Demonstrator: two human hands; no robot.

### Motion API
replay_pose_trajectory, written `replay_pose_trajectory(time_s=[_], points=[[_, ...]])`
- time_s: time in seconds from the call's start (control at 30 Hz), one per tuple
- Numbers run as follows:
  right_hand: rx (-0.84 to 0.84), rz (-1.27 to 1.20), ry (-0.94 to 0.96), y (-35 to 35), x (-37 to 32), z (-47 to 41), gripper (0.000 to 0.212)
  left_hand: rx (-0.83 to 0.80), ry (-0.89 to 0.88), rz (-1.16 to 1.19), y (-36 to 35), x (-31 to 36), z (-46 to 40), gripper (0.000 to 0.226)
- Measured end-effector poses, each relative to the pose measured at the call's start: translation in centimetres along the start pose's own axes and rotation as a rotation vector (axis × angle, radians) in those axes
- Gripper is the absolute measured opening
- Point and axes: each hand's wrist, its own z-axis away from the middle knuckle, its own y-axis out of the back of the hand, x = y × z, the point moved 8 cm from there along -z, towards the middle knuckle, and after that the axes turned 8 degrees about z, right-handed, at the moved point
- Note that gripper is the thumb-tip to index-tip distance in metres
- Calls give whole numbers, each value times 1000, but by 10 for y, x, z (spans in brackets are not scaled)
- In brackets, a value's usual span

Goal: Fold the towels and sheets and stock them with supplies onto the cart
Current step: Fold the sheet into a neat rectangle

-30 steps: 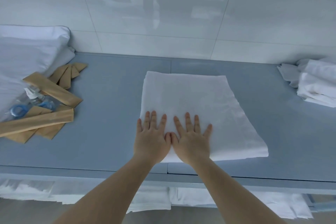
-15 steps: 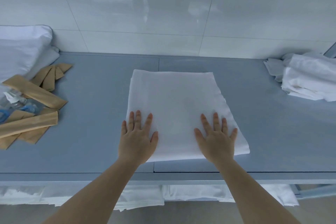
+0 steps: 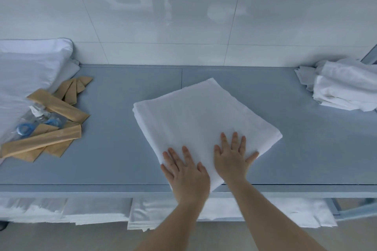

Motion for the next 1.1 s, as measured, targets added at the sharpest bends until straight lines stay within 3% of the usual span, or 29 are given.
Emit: replay_pose_trajectory(time_s=[0.13, 0.5, 0.67, 0.77, 0.83, 0.97, 1.1], points=[[-6, -105, -177, -6, 0, 10, 58, -14, -5, 49, -8, 8, 19, 64], [56, 125, 107, -3, 16, -28, 61, -27, -156, -221, 56, -41, -131, 65], [55, 168, 299, 3, 19, -48, 64, -110, -193, -204, 48, -57, -144, 66], [59, 184, 371, 9, 15, -57, 61, -72, -144, -167, 39, -70, -128, 69], [79, 204, 349, 13, 12, -55, 60, -32, -120, -154, 40, -75, -120, 70], [46, 84, 101, 1, 20, -25, 65, -19, -105, -129, 45, -86, -112, 68], [-22, 93, 125, -9, 7, -4, 67, 1, -98, -120, 51, -107, -102, 68]])
